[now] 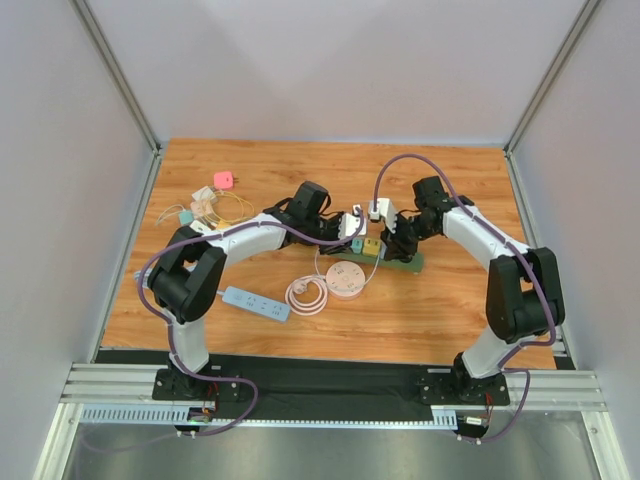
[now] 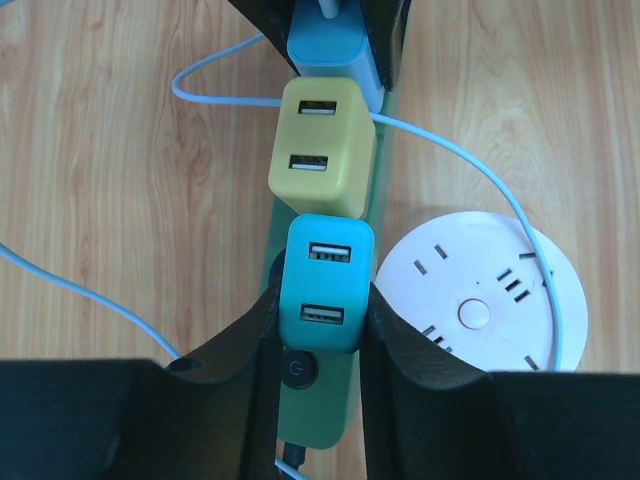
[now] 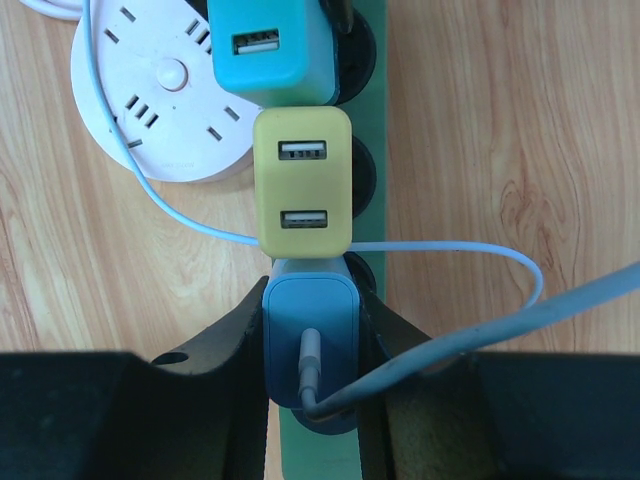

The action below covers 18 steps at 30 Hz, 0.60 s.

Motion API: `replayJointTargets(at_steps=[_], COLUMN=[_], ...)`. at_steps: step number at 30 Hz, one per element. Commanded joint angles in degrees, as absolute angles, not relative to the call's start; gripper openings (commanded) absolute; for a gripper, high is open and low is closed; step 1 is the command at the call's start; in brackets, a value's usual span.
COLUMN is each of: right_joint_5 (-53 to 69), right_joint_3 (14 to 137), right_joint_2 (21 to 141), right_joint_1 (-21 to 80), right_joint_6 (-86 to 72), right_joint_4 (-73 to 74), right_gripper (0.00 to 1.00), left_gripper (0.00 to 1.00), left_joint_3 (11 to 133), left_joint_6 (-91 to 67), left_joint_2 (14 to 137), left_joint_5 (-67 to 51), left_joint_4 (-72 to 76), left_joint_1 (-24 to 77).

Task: Pull the plug off the socket
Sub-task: Remove the plug from the socket.

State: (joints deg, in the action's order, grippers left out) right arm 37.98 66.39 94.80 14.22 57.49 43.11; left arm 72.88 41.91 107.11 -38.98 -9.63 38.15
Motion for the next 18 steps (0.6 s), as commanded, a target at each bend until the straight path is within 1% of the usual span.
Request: replayJointTargets(at_steps=[1, 4, 5, 7, 8, 10, 13, 14, 15, 17, 18], right_joint_5=[43.07, 43.59, 44.03, 45.26, 45.52, 46.92, 47.9, 47.73, 47.72, 48.95, 49.48], right_joint_3=[67.23, 69.94, 70.83, 73.46, 74.17, 75.93, 75.76, 73.93, 72.61, 69.1, 64.91], right_joint_2=[92.37, 95.08, 95.97, 98.42, 99.22, 100.98, 100.73, 99.94, 97.41, 93.97, 92.04], right_joint_1=[14.06, 13.1, 12.4, 11.78, 11.34, 10.73, 10.02, 9.93, 9.93, 9.84, 9.93], right_joint_6=[55.38, 51.86, 50.99, 48.36, 47.82, 47.11, 47.81, 49.64, 50.79, 56.03, 57.03], right_joint_4=[39.64, 40.07, 41.47, 42.71, 44.02, 46.04, 46.41, 45.45, 44.48, 41.42, 39.74], right_gripper=[0.0, 0.0, 0.0, 0.0, 0.0, 0.0, 0.0, 0.0, 0.0, 0.0, 0.0], left_gripper=[0.0, 0.0, 0.0, 0.0, 0.0, 0.0, 0.0, 0.0, 0.0, 0.0, 0.0], left_joint_3=[74.71, 69.27, 67.52, 63.47, 62.59, 62.05, 65.55, 67.48, 72.37, 77.06, 80.21], left_joint_6=[42.29, 42.27, 45.49, 49.55, 51.83, 51.77, 50.19, 48.97, 46.17, 43.78, 43.77], left_joint_2=[106.27, 102.5, 101.52, 99.5, 99.06, 98.61, 99.92, 100.8, 103.16, 105.54, 106.51], left_joint_5=[-40.08, -39.64, -36.42, -32.98, -29.13, -25.86, -25.13, -27.92, -29.6, -32.07, -32.51], left_joint_4=[-5.99, 1.82, 4.98, 6.93, 8.25, 8.44, 3.1, -3.45, -6.91, -15.15, -16.68], left_joint_1=[38.76, 39.63, 40.33, 42.44, 43.15, 43.42, 42.72, 42.28, 41.32, 40.7, 40.61])
